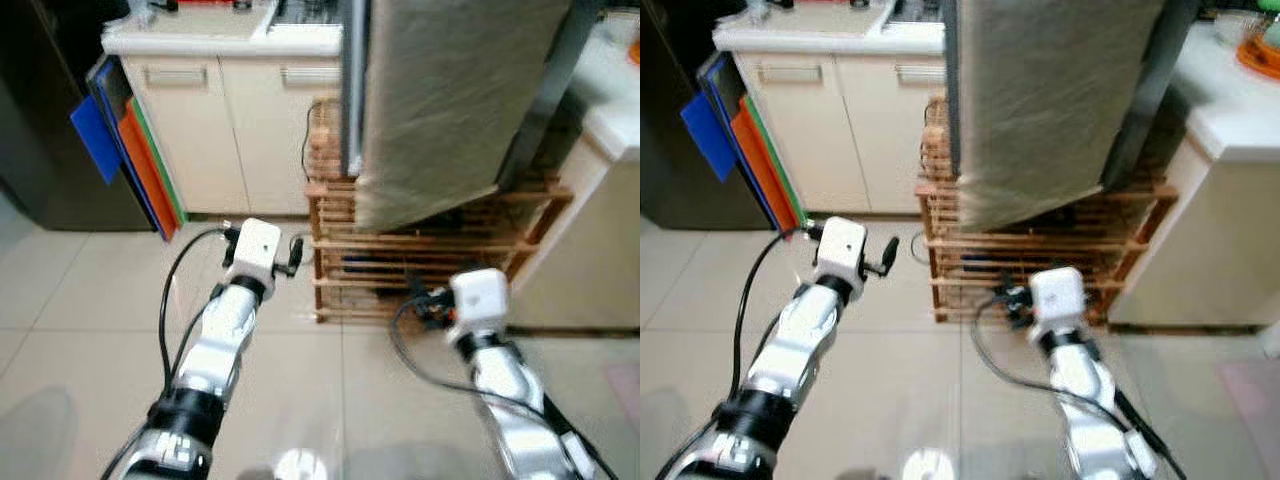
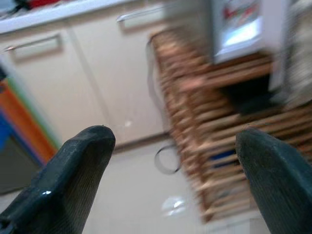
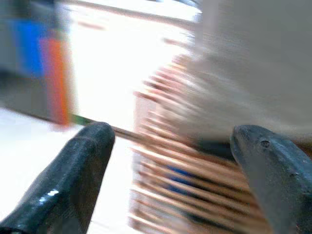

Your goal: Restocking fridge

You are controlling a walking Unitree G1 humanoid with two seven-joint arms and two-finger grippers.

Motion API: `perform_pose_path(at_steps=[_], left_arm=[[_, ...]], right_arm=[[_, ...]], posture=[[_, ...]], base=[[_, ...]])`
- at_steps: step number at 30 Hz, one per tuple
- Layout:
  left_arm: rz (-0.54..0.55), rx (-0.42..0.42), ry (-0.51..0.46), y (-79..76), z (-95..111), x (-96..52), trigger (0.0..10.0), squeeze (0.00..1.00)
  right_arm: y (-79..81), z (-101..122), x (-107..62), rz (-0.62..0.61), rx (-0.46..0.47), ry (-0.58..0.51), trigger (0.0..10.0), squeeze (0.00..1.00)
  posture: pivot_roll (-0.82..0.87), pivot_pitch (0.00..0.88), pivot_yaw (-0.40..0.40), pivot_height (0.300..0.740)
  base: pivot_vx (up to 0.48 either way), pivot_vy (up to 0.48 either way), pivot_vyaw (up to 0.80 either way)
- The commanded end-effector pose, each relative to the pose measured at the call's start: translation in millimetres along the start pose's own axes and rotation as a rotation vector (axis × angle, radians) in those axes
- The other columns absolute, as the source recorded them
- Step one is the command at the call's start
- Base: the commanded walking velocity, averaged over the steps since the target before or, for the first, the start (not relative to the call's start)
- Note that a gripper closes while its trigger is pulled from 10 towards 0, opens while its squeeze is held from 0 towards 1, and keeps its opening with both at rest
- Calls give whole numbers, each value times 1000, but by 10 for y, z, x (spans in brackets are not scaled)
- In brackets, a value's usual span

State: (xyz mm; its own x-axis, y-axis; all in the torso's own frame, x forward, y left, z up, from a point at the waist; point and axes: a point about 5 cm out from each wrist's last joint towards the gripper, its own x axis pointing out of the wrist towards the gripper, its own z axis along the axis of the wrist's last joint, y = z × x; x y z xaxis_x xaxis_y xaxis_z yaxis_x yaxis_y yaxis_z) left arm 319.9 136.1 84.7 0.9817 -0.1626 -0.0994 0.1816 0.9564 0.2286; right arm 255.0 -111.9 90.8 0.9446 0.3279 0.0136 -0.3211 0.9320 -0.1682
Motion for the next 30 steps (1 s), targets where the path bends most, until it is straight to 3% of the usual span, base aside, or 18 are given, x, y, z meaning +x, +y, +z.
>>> perform_pose_path(at_steps=[1, 11, 15, 18, 19, 20, 21, 22, 23, 24, 25, 26, 27, 28, 30], left_arm=[[-12, -15, -23, -48, 44, 17, 10000, 0], [-7, 3, -5, 11, 13, 21, 10000, 0], [25, 37, 4, 86, -10, 32, 10000, 0], [61, 47, 12, 160, -14, 54, 10000, 0], [72, 55, 19, 183, -17, 66, 10000, 0], [100, 62, 24, 255, -8, 92, 10000, 0], [100, 62, 24, 255, -8, 92, 10000, 0], [108, 63, 24, 280, -3, 99, 10000, 0], [117, 51, 13, 323, 23, 110, 10000, 0], [117, 51, 13, 323, 23, 110, 10000, 0], [111, 39, 9, 332, 34, 117, 10000, 0], [115, 24, 1, 350, 47, 125, 10000, 0], [115, 24, 1, 350, 47, 125, 10000, 0], [116, 15, -7, 354, 62, 134, 10000, 0], [116, 9, -9, 356, 66, 143, 10000, 0]], right_arm=[[-114, 17, -25, -15, -36, -8, 10000, 0], [-142, 23, -269, 13, -15, 2, 10000, 0], [-140, 102, -444, 41, -119, -46, 10000, 0], [-253, 169, -537, 20, -80, -80, 10000, 0], [-273, 190, -574, 40, -110, -87, 9020, 0], [-320, 164, -646, 67, -36, -47, 4118, 0], [-320, 164, -646, 67, -36, -47, 4118, 0], [-350, 143, -680, 72, -9, -23, 5255, 0], [-446, 51, -780, 85, 67, 62, 10000, 0], [-446, 51, -780, 85, 67, 62, 10000, 0], [-571, 2, -855, 69, 98, 94, 10000, 0], [-823, -62, -964, -17, 175, 132, 10000, 0], [-823, -62, -964, -17, 175, 132, 10000, 0], [-1218, -97, -1032, -183, 190, 125, 10000, 0], [-1500, -82, -1063, -316, 204, 95, 10000, 0]], posture=[[16, 33, 44, 740], [18, 42, 52, 740], [7, 42, 62, 740], [-8, 37, 77, 740], [-13, 38, 81, 740], [-19, 41, 84, 740], [-19, 41, 84, 740], [-29, 40, 88, 740], [-39, 46, 90, 740], [-39, 46, 90, 740], [-39, 46, 90, 740], [-45, 50, 94, 740], [-45, 50, 94, 740], [-44, 52, 97, 740], [-41, 49, 102, 740]], base=[[0, 0, 0], [0, 431, -142], [0, 228, -180], [0, 0, 0], [0, 0, 0], [0, 0, 0], [0, 0, 0], [0, 0, 0], [0, 0, 0], [0, 0, 0], [0, 0, 0], [394, 0, 0], [394, 0, 0], [480, 0, 0], [480, 0, 0]])
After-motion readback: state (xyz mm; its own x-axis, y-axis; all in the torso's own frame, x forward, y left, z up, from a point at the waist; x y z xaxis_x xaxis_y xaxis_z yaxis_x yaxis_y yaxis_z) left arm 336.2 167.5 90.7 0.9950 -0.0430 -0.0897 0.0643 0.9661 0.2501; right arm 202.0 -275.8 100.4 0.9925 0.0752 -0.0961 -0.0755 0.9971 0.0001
